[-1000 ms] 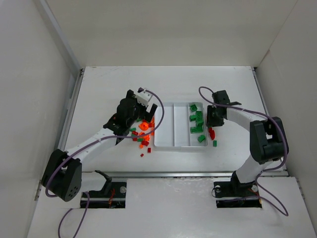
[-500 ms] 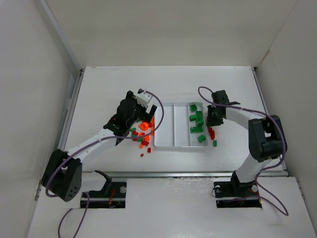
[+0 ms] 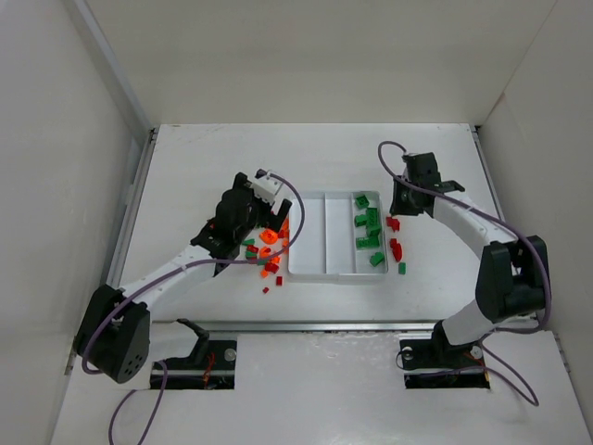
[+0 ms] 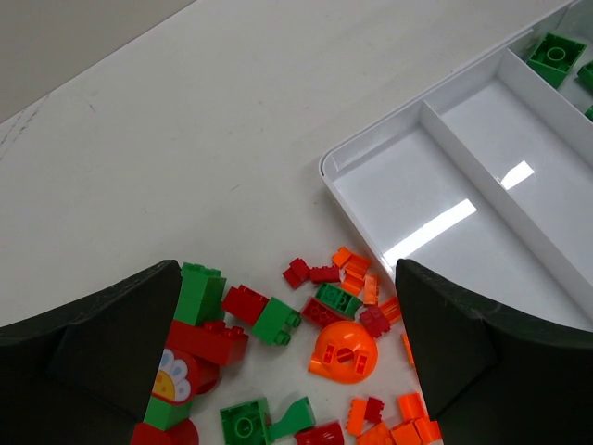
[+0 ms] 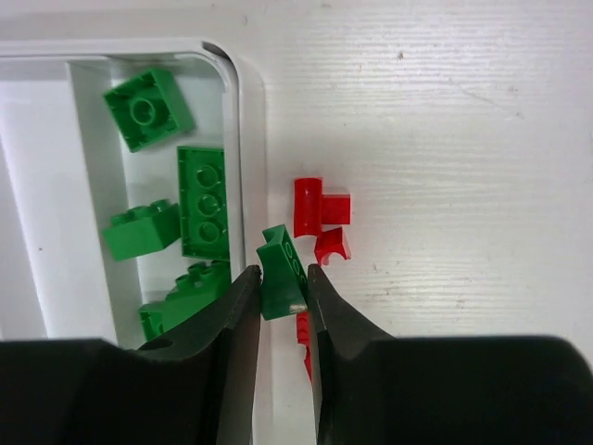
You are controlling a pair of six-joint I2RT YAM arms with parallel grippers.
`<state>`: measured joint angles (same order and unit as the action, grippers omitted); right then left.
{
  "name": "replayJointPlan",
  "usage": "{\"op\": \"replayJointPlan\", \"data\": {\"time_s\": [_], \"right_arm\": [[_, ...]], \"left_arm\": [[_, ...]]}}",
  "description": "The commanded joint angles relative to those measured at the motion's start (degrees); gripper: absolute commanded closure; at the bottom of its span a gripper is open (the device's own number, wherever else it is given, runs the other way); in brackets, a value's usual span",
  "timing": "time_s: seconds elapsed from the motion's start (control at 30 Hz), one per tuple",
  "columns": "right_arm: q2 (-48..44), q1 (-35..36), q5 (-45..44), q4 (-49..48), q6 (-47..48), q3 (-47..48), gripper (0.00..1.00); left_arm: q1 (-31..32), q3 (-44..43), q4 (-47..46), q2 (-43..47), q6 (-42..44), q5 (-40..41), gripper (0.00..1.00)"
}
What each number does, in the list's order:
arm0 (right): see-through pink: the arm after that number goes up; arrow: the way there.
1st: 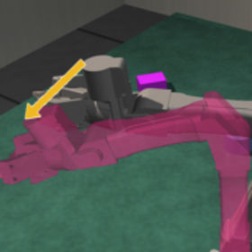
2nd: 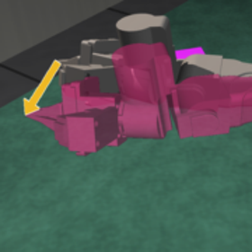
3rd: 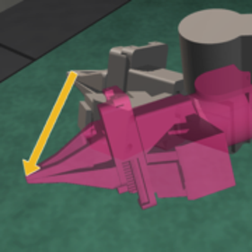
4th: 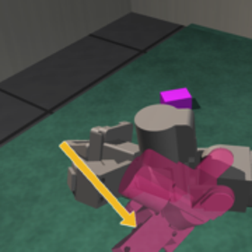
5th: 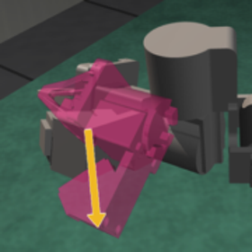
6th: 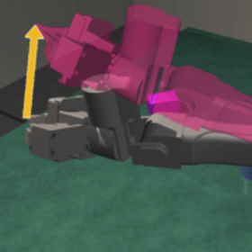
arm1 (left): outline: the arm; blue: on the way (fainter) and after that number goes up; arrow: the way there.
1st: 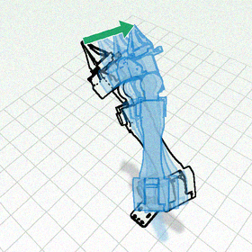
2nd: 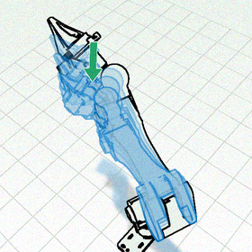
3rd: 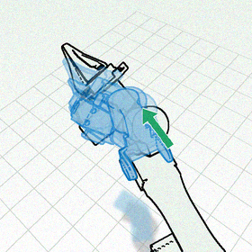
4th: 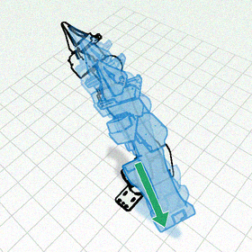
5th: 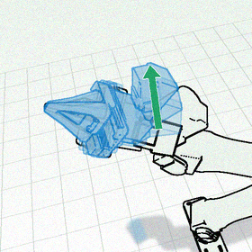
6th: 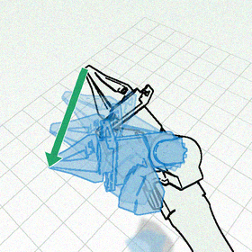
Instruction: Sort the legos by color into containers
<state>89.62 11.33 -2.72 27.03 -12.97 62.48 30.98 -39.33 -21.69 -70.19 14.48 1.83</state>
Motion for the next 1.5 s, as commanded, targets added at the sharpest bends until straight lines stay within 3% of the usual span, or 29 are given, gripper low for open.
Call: {"op": "replayJointPlan", "data": {"time_s": [0.0,0.23,0.4,0.5,0.53,0.67,0.77,0.93,0.97,1.03,1.13,1.33,1.47], "right_arm": [[-2.6,0.5,1.6,0.0,0.9,2.1,1.0],[0.5,4.3,4.1,-1.9,0.9,6.2,1.0],[4.8,6.3,6.2,-2.5,-0.1,9.8,0.93],[7.6,6.9,7.0,-1.1,-0.1,12.5,0.64],[7.6,6.9,6.4,-1.1,-0.7,12.5,0.45],[6.0,6.9,5.6,-0.3,-1.9,12.6,0.25],[2.8,6.9,4.3,0.8,-4.0,12.0,0.25],[-8.2,4.7,1.7,5.4,-9.3,1.5,0.28],[-10.1,3.9,1.7,6.1,-11.4,-0.9,0.3],[-13.4,3.1,1.1,8.5,-13.2,-5.6,0.48],[-18.3,3.1,0.3,10.6,-17.0,-13.4,0.58],[-23.2,3.1,1.5,10.0,-22.6,-22.0,0.58],[-20.9,2.6,-0.5,8.8,-22.6,-23.9,0.58]], "left_arm": [[-0.5,1.5,-2.8,3.0,0.0,0.9,0.0],[-0.5,4.3,-4.1,4.8,-1.6,0.9,0.0],[-0.5,6.1,-4.1,5.9,-2.3,0.4,0.0],[-0.5,6.7,-4.6,6.4,-2.9,0.4,0.0],[-0.5,7.4,-4.6,6.4,-2.9,0.4,0.0],[-0.5,8.5,-5.9,7.5,-4.8,0.9,0.0],[-0.5,9.8,-7.0,8.1,-7.3,0.4,0.0],[-0.5,12.2,-9.0,9.2,-11.1,-2.3,0.0],[-0.5,12.8,-9.6,9.7,-11.9,-3.3,0.0],[-0.5,13.3,-9.6,10.2,-11.9,-3.8,0.0],[-0.5,13.3,-9.6,10.3,-11.9,-3.8,0.0],[-0.5,13.8,-10.1,10.8,-12.5,-3.8,0.0],[-0.5,14.4,-11.3,11.3,-12.5,-3.8,0.0]]}}
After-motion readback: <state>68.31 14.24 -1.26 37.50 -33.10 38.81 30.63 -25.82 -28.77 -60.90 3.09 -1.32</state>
